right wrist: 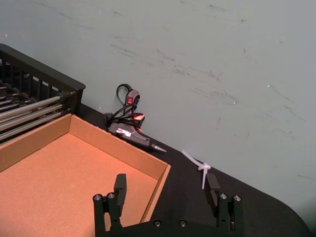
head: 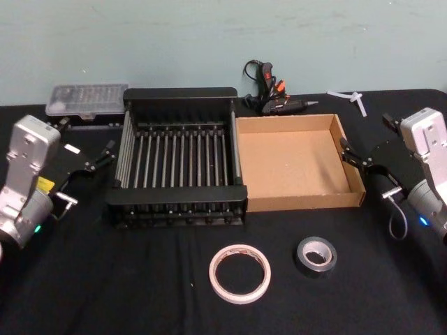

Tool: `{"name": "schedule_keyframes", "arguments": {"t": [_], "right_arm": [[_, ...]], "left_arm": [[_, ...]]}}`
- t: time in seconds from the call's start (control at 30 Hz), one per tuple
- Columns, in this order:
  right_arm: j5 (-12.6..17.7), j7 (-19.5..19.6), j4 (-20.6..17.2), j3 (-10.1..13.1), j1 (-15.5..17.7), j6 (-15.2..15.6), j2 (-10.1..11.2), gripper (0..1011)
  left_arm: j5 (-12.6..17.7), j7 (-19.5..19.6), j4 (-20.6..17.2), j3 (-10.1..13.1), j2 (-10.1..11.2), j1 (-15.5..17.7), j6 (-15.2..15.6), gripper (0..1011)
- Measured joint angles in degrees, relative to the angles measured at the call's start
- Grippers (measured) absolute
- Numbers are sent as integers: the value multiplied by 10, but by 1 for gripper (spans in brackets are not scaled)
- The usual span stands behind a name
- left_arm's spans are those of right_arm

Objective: Pick up the white tape and place it into the black box , Pick up the silver tape and place it into the brown box.

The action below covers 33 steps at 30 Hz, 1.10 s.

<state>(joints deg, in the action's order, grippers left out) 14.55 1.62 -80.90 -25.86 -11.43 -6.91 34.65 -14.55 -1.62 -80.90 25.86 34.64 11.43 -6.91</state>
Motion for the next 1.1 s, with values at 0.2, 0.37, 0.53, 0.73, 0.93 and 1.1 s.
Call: {"name": "schedule_keyframes", "arguments": {"t": [0.2, 0.37, 0.53, 0.73, 0.93, 1.1], "right_arm": [[0, 0, 0, 0, 0, 0, 0, 1002], [0, 0, 0, 0, 0, 0, 0, 1002], [0, -1, 0, 1, 1, 0, -1, 1002], [-3, -7, -7, 11, 7, 0, -3, 1002], [14, -23, -30, 29, 23, 7, -5, 1002], [37, -39, -67, 44, 46, 33, 0, 1002]], "left_arm": [[0, 0, 0, 0, 0, 0, 0, 1001], [0, 0, 0, 0, 0, 0, 0, 1001], [0, 0, 0, 0, 0, 0, 0, 1001], [0, 0, 0, 0, 0, 0, 0, 1001], [0, 0, 0, 0, 0, 0, 0, 1001], [0, 0, 0, 0, 0, 0, 0, 1001]]}}
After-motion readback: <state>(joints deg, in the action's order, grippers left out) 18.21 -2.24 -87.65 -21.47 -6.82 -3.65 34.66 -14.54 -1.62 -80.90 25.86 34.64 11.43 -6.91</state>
